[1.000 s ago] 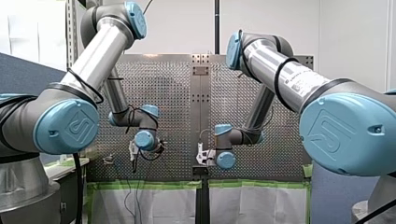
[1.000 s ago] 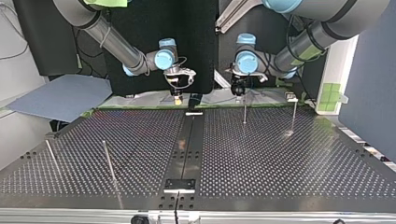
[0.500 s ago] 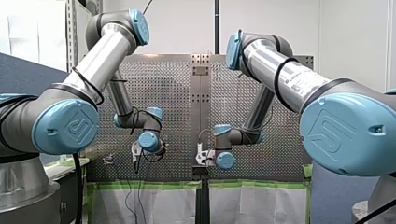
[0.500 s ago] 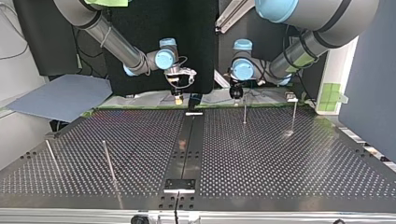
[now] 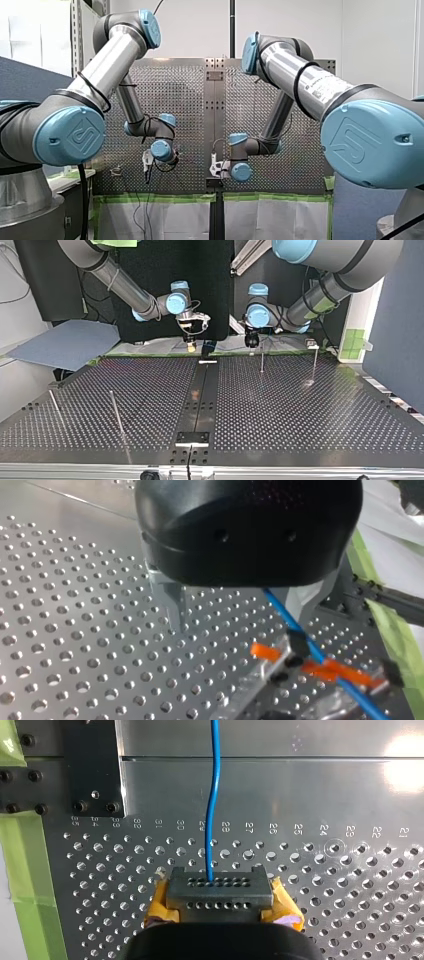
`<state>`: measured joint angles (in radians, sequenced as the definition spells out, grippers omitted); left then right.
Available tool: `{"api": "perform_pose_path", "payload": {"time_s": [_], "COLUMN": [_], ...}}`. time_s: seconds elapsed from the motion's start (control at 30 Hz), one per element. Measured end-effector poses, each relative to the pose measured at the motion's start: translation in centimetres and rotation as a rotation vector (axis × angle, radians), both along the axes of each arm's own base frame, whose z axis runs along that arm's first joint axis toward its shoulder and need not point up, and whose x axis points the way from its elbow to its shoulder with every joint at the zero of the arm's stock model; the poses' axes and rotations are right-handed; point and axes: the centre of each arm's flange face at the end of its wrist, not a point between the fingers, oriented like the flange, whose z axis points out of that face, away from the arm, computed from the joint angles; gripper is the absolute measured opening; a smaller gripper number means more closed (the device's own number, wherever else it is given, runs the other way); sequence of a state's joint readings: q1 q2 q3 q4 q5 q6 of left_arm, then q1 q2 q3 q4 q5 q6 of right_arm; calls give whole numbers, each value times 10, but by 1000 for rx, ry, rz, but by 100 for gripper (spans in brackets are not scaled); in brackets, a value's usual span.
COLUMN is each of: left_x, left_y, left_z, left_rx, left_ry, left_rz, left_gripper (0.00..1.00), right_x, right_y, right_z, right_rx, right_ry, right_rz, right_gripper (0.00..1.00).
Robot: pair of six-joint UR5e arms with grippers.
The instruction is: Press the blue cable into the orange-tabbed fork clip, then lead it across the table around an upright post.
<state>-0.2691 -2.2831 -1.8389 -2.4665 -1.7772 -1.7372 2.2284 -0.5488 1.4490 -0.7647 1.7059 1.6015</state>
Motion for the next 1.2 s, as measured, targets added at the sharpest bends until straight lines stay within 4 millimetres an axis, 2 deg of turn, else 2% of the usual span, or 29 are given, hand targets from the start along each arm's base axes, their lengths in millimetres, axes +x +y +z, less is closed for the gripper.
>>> {"api": "perform_pose_path", "payload": {"time_s": [0.03,0.07,0.1,0.13,0.17,0.2,0.23,0.27,0.87,1.0,1.2], "left_x": [0,-1,-1,-1,-2,-2,-3,-3,-8,-4,-7], "left_y": [-1,-1,-2,-2,-2,-3,-3,-4,-13,-21,-32], "left_z": [0,0,0,0,0,0,0,0,3,12,35], "left_rx": [3,8,15,21,29,39,47,54,96,108,107], "left_ry": [0,0,-1,-2,-2,-3,-3,-4,5,1,-6], "left_rz": [-1,-2,-3,-2,-2,0,1,3,5,-6,-2], "left_gripper": [100,73,73,55,27,27,8,0,0,0,0], "right_x": [0,0,0,0,0,0,0,0,-2,-4,-6], "right_y": [0,0,0,0,0,0,0,0,-2,-6,-11], "right_z": [0,0,0,0,0,0,0,0,0,4,26], "right_rx": [0,0,0,0,0,0,0,0,4,7,5], "right_ry": [0,0,0,-1,-1,-1,-1,-2,2,14,26], "right_rz": [0,0,0,0,0,0,0,0,-4,-18,-36], "right_gripper": [0,0,0,0,0,0,0,0,0,0,0]}}
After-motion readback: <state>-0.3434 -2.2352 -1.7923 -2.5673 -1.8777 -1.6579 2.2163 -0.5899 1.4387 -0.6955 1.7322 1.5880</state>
